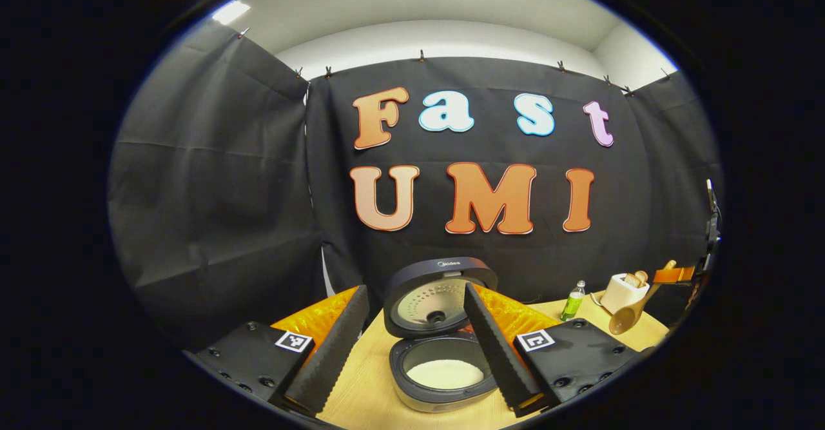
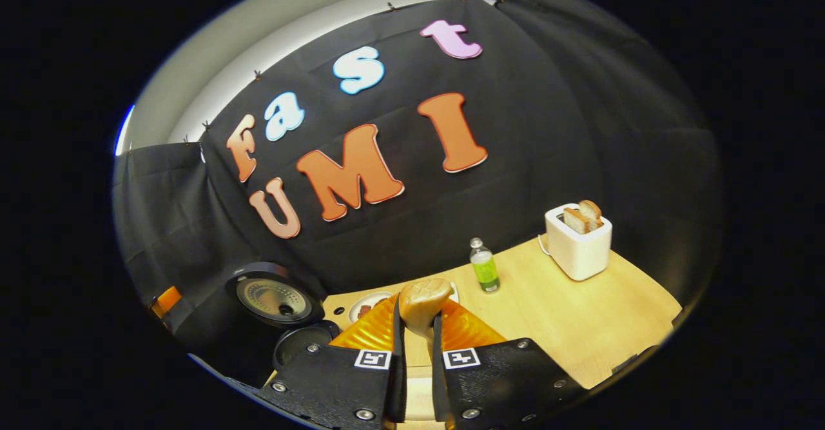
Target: Close the left gripper, press the button to open the rice cooker; take a wooden spoon from the chopstick holder with the right hand, scoop a spoonful of rice and pour it into the rice cooker, then put the wooden spoon back into the chopstick holder.
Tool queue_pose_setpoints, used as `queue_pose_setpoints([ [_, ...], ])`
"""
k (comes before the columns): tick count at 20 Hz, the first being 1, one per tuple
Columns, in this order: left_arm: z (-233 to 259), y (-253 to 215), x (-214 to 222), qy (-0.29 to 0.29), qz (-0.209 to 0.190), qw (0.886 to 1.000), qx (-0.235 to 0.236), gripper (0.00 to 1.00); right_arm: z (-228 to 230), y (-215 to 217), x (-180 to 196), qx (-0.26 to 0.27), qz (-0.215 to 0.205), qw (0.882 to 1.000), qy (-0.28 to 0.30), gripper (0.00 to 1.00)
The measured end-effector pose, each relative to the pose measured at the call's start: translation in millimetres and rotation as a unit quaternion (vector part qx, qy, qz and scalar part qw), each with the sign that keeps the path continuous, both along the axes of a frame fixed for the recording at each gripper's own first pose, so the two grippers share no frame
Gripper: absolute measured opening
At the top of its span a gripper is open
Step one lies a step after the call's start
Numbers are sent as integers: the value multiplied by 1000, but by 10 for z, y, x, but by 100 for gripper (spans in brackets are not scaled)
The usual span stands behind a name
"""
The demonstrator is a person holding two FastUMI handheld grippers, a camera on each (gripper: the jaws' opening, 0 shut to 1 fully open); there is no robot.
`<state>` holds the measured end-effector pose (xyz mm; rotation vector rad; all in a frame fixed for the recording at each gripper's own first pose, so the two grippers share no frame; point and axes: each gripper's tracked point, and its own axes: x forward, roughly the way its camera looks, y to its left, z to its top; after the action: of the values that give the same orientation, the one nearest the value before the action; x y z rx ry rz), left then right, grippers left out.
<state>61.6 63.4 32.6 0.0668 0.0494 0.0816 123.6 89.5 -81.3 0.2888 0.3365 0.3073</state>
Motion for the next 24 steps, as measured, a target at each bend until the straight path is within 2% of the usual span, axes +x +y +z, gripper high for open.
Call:
queue_pose_setpoints([
  [5, 7, -215, 21, 1, 2, 1000, 3, 97, -469, -371, -96, 1, -24, 999, 45, 15],
  [6, 0, -251, 17, 2, 3, 1000, 6, 100, -573, -410, -116, 3, -26, 998, 55, 15],
  [12, -75, -338, -35, 14, 10, 1000, 5, 100, -1042, -407, -172, -3, -20, 996, 88, 15],
  [19, -33, -229, -174, 19, 31, 999, 7, 100, -1601, -398, -120, -12, -12, 991, 131, 16],
  [24, 36, -135, -257, 15, 43, 999, 11, 100, -1664, -394, -157, -6, -8, 990, 140, 22],
])
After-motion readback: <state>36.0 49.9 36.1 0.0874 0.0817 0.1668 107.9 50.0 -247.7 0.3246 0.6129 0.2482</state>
